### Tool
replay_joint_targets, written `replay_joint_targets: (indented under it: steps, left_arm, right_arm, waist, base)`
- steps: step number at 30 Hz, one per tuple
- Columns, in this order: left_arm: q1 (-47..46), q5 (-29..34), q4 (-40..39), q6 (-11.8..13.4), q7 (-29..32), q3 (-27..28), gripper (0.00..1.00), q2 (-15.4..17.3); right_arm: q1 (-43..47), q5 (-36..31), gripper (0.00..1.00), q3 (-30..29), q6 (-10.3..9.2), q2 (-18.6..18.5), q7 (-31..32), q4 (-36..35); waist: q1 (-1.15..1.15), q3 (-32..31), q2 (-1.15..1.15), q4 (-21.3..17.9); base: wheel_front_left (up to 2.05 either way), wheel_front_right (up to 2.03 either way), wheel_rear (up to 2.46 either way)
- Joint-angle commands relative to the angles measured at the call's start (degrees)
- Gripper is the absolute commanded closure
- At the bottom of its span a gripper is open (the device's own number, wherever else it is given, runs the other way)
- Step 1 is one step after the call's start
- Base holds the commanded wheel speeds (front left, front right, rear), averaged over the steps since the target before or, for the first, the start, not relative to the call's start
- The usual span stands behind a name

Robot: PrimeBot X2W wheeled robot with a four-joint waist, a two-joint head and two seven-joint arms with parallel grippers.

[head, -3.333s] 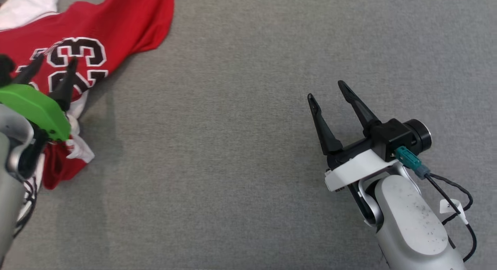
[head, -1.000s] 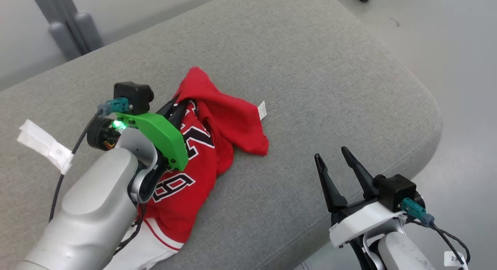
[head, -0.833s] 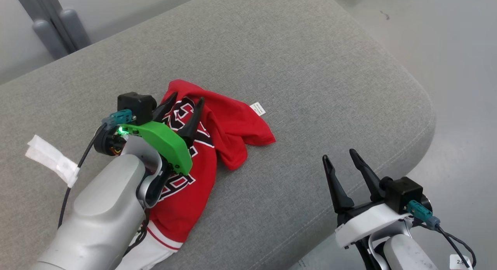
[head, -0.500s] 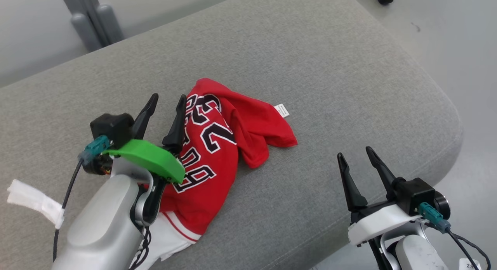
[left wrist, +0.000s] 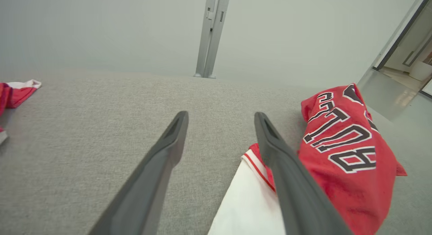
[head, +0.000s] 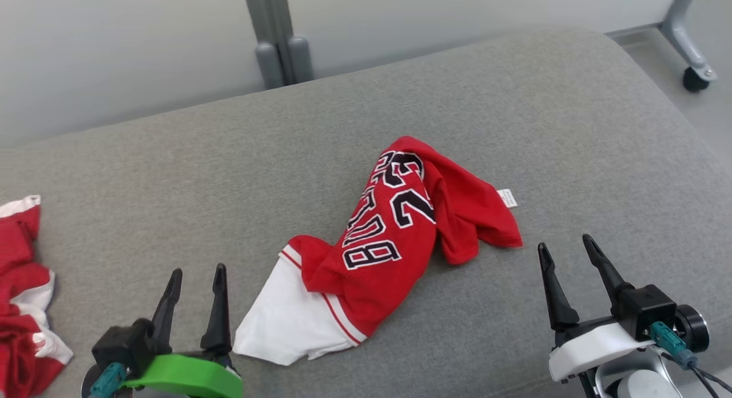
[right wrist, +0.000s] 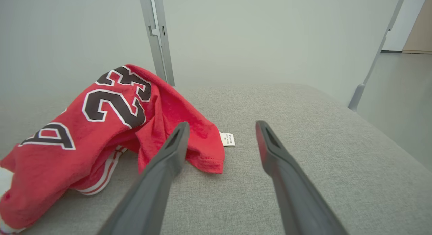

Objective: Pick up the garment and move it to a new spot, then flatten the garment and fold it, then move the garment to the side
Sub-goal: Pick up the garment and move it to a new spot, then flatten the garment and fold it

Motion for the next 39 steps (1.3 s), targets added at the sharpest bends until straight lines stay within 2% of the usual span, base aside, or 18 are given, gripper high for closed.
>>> replay_joint_targets:
  steps: [1,10,18,32,35,39]
  left_arm:
    - [2.5,1.6,-0.3,-0.8,-0.2,1.6,0.0,-0.9]
    - [13.1,9.5,-1.1,-6.9,-0.2,13.6,0.0,-7.7]
    - [14.3,12.3,-0.6,-9.9,-0.2,17.2,0.0,-9.6]
    - [12.5,10.2,1.2,-10.6,-0.2,16.5,0.0,-9.9]
    - [10.2,11.6,3.0,-10.7,-0.2,13.0,0.0,-9.9]
    - [4.5,9.9,8.6,-10.7,0.9,6.3,0.0,-9.4]
  right_arm:
    - [1.1,-0.5,0.0,-0.3,-0.08,-0.1,-0.2,0.1]
    - [2.9,-1.6,0.0,0.6,-0.08,0.2,-0.2,2.7]
    - [3.7,-1.0,0.0,1.5,-0.08,0.6,-0.2,5.0]
    - [2.7,-0.6,0.0,2.6,-0.08,0.9,-0.2,6.1]
    - [1.9,-0.6,0.0,3.0,-0.08,0.9,-0.2,5.9]
    - [0.8,-0.7,0.0,4.2,-0.08,0.8,-0.2,5.8]
  waist:
    - [0.0,-4.3,0.0,6.6]
    - [0.0,-6.8,0.0,9.4]
    - [0.0,-7.5,0.0,10.6]
    - [0.0,-6.9,0.0,8.7]
    - [0.0,-6.3,0.0,8.0]
    - [0.0,-5.5,0.0,6.3]
  base:
    - [0.0,0.0,0.0]
    - [0.0,0.0,0.0]
    - [0.0,0.0,0.0]
    - [0.0,0.0,0.0]
    - [0.0,0.0,0.0]
    - [0.0,0.0,0.0]
